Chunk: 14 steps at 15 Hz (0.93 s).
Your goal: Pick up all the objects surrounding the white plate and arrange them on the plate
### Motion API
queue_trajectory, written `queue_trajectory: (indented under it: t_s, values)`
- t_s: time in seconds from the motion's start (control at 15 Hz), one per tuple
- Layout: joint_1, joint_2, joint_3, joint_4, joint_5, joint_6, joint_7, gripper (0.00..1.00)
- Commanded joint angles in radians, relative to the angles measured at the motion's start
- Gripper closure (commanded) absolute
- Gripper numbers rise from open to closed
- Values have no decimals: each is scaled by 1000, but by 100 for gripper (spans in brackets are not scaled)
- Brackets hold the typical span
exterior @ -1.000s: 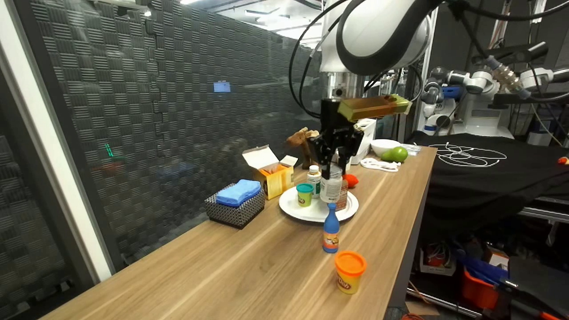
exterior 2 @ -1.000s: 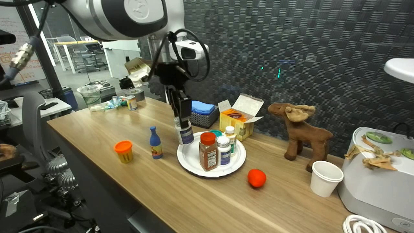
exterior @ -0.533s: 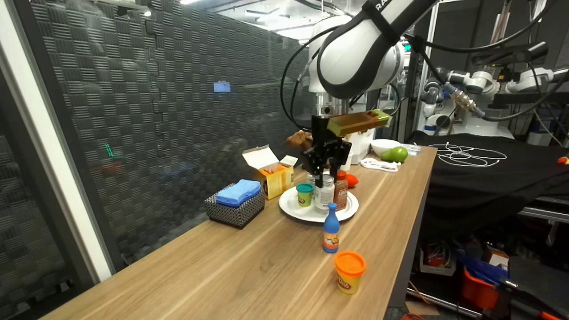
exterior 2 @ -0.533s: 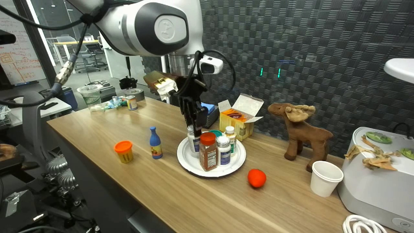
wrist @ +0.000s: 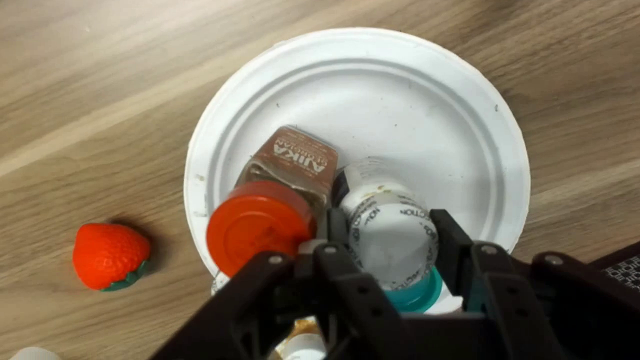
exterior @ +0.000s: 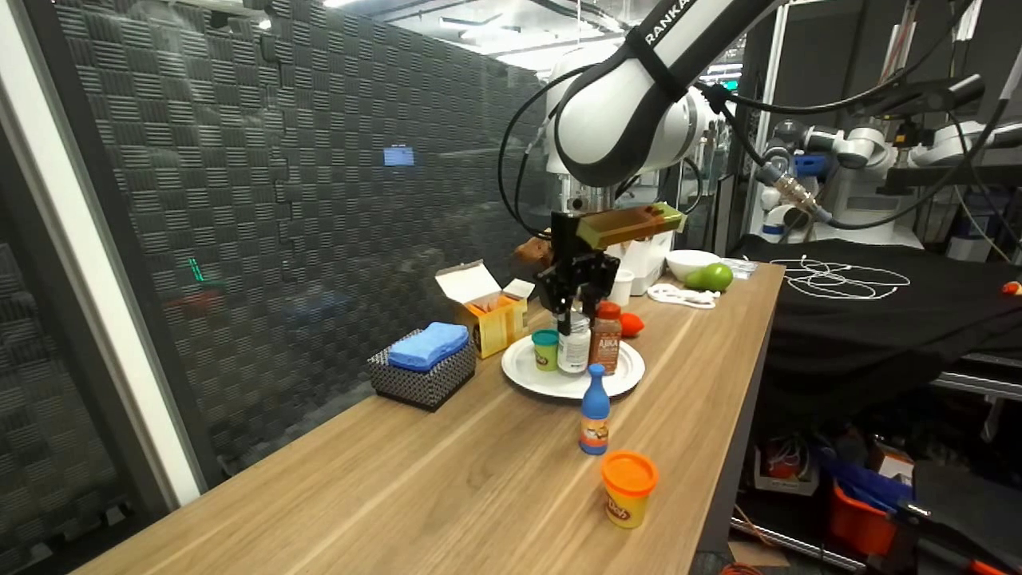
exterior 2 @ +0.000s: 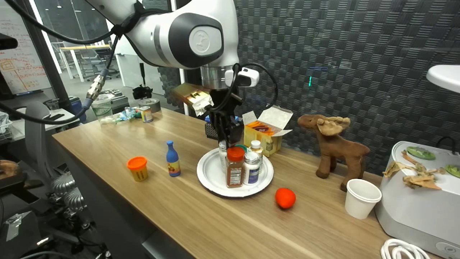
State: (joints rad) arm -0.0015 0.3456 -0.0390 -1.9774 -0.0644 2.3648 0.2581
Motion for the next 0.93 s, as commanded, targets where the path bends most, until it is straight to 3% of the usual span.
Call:
queue_trajectory:
  t_s: [0.0, 0.87]
  values:
    - [-4, 40, -12, 52, 10, 3, -29, 80]
    - [23, 96, -28, 105, -37, 11, -43, 80]
